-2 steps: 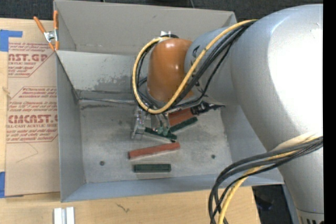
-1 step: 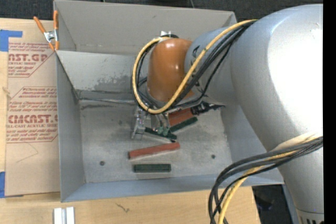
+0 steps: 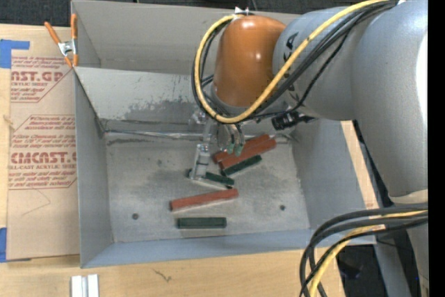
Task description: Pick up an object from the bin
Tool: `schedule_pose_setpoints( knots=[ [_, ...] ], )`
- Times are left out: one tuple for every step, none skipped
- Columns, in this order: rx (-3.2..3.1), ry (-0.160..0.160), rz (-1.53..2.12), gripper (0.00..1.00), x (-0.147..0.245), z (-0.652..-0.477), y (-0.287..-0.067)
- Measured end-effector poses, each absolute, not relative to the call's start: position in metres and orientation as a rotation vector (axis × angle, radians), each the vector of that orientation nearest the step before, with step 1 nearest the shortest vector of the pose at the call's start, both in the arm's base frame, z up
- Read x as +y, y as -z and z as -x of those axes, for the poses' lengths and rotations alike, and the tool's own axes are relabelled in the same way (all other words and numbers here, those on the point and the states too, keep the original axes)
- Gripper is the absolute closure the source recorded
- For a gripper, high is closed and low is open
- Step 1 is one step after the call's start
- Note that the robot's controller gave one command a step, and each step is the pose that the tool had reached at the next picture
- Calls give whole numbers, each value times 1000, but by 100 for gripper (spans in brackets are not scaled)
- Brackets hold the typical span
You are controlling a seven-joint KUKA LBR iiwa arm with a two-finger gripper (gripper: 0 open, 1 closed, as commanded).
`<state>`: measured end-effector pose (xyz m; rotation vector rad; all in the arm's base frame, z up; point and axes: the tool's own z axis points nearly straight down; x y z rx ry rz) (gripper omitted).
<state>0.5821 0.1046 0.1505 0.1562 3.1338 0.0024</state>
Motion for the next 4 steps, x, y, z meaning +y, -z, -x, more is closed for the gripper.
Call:
schedule_pose_setpoints(
  knots=[
    [3136,-2,-156,0,105,-581,-150],
    [3133,-2,-54,0,105,-580,-108],
    [3139,-1,100,100,96,-584,-75],
    [3139,-2,100,100,96,-584,-75]
  ],
)
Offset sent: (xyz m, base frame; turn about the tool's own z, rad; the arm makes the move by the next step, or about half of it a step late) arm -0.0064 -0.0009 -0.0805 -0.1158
